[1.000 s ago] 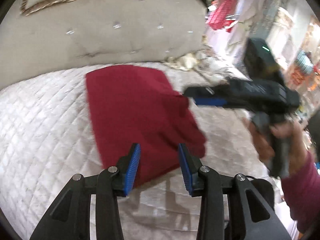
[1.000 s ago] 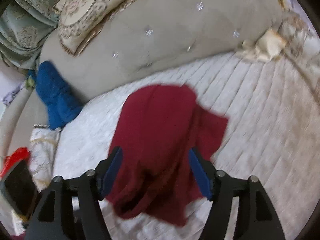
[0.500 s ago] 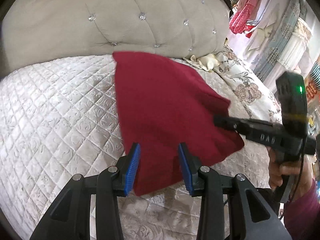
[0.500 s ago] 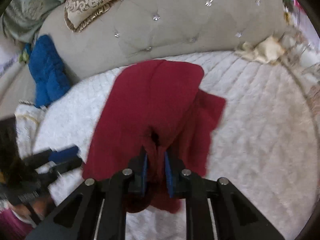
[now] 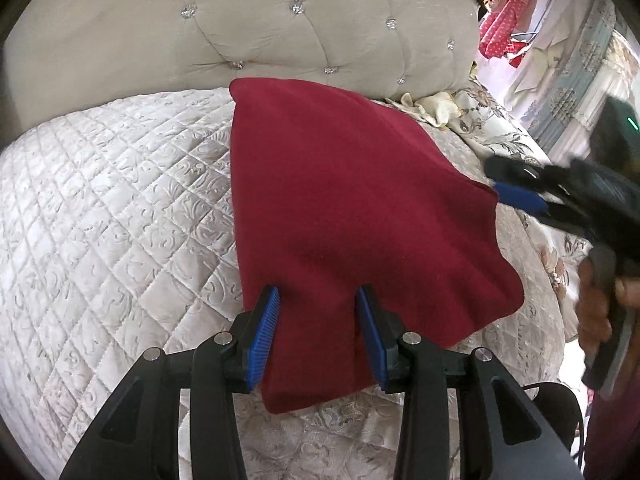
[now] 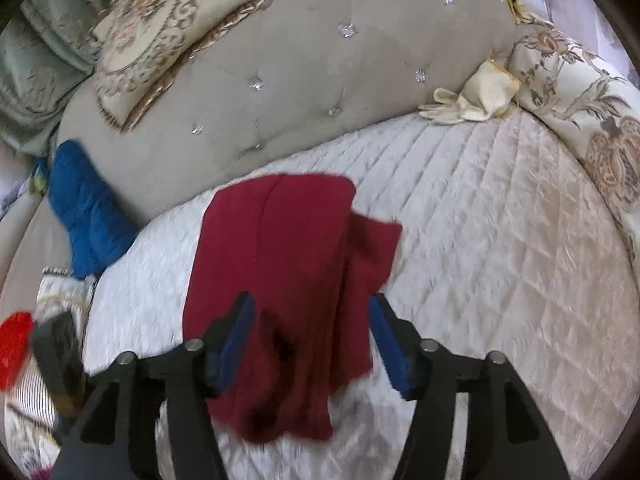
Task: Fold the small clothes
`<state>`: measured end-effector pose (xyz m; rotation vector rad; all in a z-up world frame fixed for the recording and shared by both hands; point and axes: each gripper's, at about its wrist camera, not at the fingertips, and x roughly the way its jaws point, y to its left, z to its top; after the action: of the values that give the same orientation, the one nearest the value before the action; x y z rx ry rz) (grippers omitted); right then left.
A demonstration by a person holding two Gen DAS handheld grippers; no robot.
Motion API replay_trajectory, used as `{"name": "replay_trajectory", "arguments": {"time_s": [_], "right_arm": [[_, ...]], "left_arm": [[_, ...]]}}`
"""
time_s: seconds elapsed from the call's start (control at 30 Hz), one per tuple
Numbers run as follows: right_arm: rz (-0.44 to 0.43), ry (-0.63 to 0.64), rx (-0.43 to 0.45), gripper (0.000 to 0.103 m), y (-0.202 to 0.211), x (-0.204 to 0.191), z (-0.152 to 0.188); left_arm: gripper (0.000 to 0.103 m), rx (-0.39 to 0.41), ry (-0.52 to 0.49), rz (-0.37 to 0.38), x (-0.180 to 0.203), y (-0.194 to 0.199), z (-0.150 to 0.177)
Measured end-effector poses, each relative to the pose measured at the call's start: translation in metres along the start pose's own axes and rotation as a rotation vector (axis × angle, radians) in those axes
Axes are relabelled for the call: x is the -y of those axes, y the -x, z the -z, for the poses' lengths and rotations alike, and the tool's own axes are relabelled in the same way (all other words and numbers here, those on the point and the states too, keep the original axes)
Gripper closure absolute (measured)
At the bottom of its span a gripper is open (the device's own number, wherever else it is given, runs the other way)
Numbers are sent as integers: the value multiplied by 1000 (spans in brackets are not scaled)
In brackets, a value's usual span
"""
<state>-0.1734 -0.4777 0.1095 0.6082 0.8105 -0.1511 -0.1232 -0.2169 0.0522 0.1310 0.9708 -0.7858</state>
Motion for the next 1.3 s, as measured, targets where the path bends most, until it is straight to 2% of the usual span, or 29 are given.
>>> {"name": "replay_trajectory", "arguments": {"time_s": [0.1, 0.13, 0.17, 0.2, 0.27, 0.37, 0.47, 0.63, 0.7, 0.77, 0.8, 0.9, 0.97, 1.0, 1.03, 1.07, 1.13, 1.23, 1.3], "right_arm": [[-3, 17, -39, 41, -31, -7, -15], [8, 42, -38, 54, -37, -12, -16], [50, 86, -29, 80, -41, -17, -18], [92, 121, -16, 89, -42, -22, -17], [118, 147, 20, 93, -39, -24, -15], [206, 189, 35, 97, -42, -17, -9], [216, 140, -5, 97, -53, 4, -2], [193, 110, 28, 97, -26, -1, -2], [167, 108, 66, 88, -8, -9, 0], [121, 126, 93, 68, 4, -21, 3], [103, 146, 103, 66, 7, -27, 6], [81, 225, 79, 65, 2, -46, 15], [130, 260, 47, 65, -12, -51, 22], [180, 254, 15, 65, -24, -47, 26], [188, 235, -15, 65, -32, -40, 28], [167, 196, -48, 65, -42, -28, 33], [122, 138, -31, 64, -42, -15, 36], [76, 122, -20, 63, -29, -12, 34], [56, 97, 11, 50, -19, -8, 33]], "left_arm": [[85, -1, -9, -7, 3, -1, -1], [84, -2, -9, -8, 3, -1, -2], [84, -1, -10, -10, 3, -1, -2], [84, 0, -12, -9, 4, -1, -2], [84, 0, -20, -6, 3, -1, -3], [81, 2, -22, 0, 2, -2, -3], [80, 3, -19, 2, 1, -3, -4], [79, -6, -17, -13, 2, -5, -6], [79, -5, -12, -13, 2, -5, -6], [79, -4, -13, -16, 2, -6, -6], [79, -3, -15, -18, 2, -6, -6], [78, -2, -18, -23, 3, -6, -6], [77, -3, -11, -25, 2, -6, -6], [76, -4, -7, -24, 1, -6, -6], [75, -6, 0, -20, 0, -6, -5], [75, -11, 8, -17, -1, -5, -5], [75, -17, 10, -15, -3, -3, -6], [74, -2, 32, 0, -11, 3, -13], [70, 16, 76, 43, -20, 6, -20]]}}
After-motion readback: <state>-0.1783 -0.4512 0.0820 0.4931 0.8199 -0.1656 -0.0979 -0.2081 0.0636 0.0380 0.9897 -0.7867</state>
